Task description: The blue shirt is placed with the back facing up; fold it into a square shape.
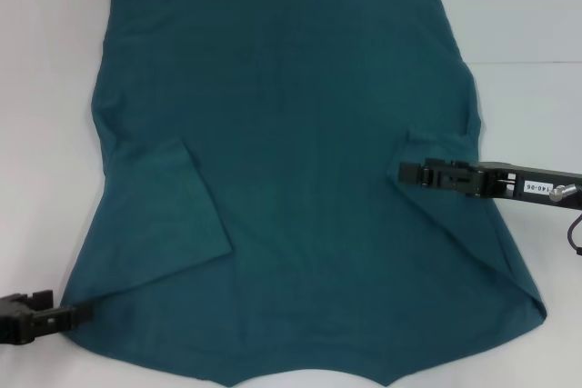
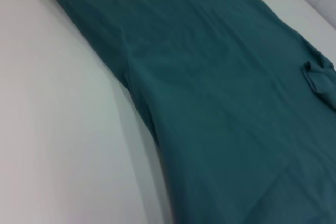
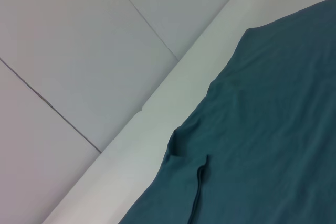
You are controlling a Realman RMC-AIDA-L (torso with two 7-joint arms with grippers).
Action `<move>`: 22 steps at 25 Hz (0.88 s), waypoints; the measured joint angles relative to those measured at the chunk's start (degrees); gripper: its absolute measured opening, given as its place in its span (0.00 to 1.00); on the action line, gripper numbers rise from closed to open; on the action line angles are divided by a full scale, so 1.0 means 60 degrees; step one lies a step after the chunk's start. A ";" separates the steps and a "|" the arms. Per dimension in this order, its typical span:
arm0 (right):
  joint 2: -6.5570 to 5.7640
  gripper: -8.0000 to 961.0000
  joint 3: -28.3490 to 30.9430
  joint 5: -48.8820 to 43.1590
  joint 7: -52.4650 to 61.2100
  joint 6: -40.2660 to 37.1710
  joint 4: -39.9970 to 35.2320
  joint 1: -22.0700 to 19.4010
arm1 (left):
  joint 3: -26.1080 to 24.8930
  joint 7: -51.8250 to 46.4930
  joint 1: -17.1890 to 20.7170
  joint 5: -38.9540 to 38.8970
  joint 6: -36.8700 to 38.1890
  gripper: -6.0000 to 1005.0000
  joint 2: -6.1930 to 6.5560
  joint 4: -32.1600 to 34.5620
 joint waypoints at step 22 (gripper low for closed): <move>-0.0015 0.95 0.0001 -0.0001 0.0005 0.0015 0.0000 -0.0016 | 0.0451 0.0000 -0.0233 0.0187 0.0294 0.88 -0.0041 -0.0075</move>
